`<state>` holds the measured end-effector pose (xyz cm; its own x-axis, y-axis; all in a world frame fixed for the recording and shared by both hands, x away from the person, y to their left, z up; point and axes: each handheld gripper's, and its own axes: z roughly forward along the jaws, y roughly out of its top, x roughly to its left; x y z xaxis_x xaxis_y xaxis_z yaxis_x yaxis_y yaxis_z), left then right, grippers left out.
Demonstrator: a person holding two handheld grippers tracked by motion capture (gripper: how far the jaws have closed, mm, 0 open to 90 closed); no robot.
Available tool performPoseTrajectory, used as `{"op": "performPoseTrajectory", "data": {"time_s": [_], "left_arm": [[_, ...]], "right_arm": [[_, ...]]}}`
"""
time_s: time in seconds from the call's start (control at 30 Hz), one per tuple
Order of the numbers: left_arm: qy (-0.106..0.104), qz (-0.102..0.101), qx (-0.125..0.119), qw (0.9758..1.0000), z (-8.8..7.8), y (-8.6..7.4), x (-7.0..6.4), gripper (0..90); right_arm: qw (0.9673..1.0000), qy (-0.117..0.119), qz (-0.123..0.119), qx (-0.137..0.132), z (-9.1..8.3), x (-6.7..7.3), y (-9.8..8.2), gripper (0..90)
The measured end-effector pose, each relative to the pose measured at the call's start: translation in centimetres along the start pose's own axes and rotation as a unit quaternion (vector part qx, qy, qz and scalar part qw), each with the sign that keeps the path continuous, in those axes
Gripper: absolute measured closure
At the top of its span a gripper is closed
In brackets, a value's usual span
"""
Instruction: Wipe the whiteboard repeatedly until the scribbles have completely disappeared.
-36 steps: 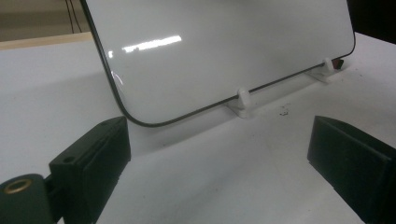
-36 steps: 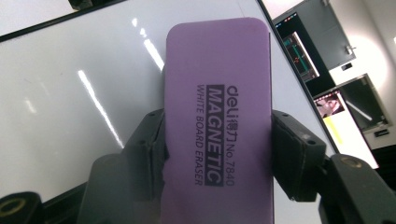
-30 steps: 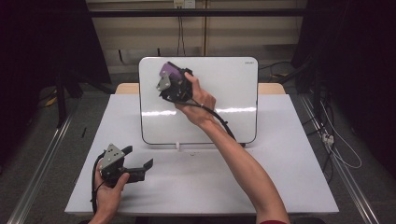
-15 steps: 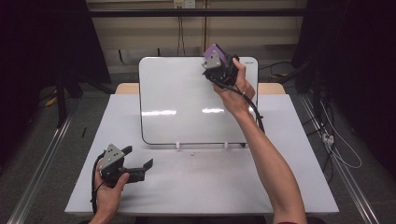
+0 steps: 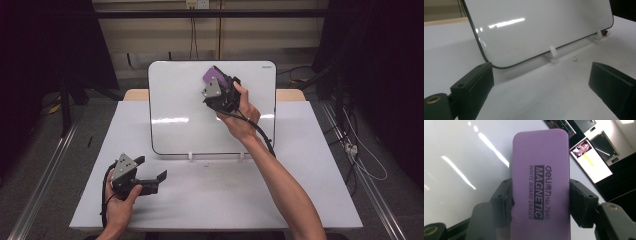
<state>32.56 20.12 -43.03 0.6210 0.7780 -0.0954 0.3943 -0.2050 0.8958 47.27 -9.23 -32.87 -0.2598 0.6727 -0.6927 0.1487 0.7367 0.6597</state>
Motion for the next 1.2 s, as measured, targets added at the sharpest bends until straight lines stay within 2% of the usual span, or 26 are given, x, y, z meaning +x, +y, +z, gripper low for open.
{"op": "performPoseTrajectory", "data": {"time_s": [0.07, 0.17, 0.27, 0.43, 0.5, 0.57, 0.8, 0.9, 1.07, 1.2], "left_arm": [[-0.002, -0.003, -0.002, 1.0, 0.2, 0.1, -0.2, 5.9], [-0.007, 0.006, 0.002, 1.0, 0.2, 0.1, -0.5, 5.9], [-0.004, 0.005, 0.0, 1.0, 0.1, 0.1, -0.4, 5.8], [0.001, 0.003, -0.001, 1.0, -0.2, 0.0, -0.1, 5.9], [0.003, 0.001, -0.003, 1.0, -0.3, 0.0, 0.0, 5.9], [0.005, -0.002, -0.003, 1.0, -0.3, -0.1, 0.1, 5.9], [0.001, 0.006, 0.002, 1.0, -0.2, 0.0, -0.1, 5.9], [0.001, 0.003, 0.001, 1.0, -0.2, -0.1, 0.0, 5.9], [0.002, 0.0, 0.003, 1.0, -0.2, -0.1, 0.0, 5.9], [0.002, 0.001, 0.002, 1.0, -0.1, -0.1, -0.1, 5.9]], "right_arm": [[1.0, 0.005, 0.008, 0.002, -0.1, -0.3, -0.3, 41.4], [0.9998, 0.002, 0.017, 0.009, 0.1, -1.3, -0.8, 41.4], [0.9995, -0.008, 0.027, 0.015, 0.3, -2.9, -1.3, 41.4], [0.9972, -0.031, 0.061, 0.031, 0.6, -6.1, -2.5, 41.3], [0.9963, -0.026, 0.075, 0.033, 0.5, -6.8, -3.0, 41.4], [0.9964, -0.028, 0.073, 0.032, 0.3, -6.5, -3.1, 41.3], [0.9983, 0.008, 0.055, 0.017, -0.2, -4.2, -2.6, 41.3], [0.9968, 0.025, 0.076, 0.009, -0.5, -4.2, -2.9, 41.4], [0.9942, 0.034, 0.101, -0.007, -1.3, -4.3, -3.7, 41.3], [0.9904, 0.047, 0.128, -0.02, -1.9, -4.6, -4.3, 41.3]]}}
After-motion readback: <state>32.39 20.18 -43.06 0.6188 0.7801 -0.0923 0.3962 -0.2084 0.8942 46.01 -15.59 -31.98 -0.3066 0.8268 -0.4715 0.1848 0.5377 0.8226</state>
